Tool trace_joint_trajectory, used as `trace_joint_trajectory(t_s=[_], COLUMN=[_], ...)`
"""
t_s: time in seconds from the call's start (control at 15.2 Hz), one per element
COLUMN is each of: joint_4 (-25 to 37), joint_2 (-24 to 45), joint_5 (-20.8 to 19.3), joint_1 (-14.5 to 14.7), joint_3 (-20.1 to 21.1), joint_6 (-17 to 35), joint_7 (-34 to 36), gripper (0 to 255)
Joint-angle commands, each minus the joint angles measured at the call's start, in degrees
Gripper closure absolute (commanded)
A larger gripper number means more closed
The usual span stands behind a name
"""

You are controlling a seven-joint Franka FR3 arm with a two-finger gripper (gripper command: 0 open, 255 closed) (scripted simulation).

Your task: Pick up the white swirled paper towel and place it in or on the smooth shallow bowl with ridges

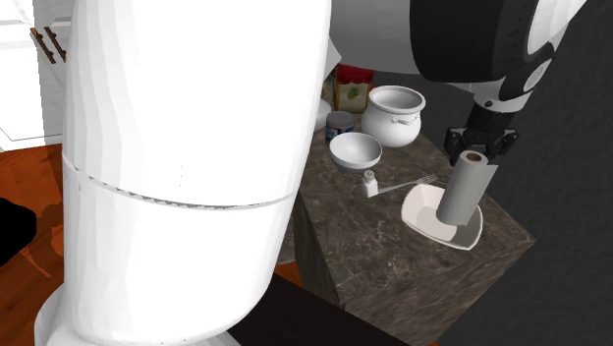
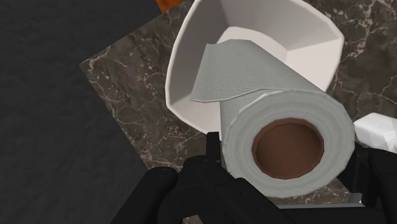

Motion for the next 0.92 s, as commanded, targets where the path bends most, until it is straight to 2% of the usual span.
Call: trace_joint_trajectory(t_s=[0.0,0.26,0.33,0.66,0.86], joint_4=[-0.1,-0.1,-0.1,-0.1,1.2], joint_2=[0.0,0.0,0.0,0.0,-3.0], joint_5=[0.0,0.0,0.0,0.0,-0.8], joint_1=[0.0,0.0,0.0,0.0,0.3], joint_3=[0.0,0.0,0.0,0.0,-0.4], joint_6=[0.1,0.1,0.1,0.1,-4.2], joint_7=[0.0,0.0,0.0,0.0,0.4], gripper=[255,255,0,0,0])
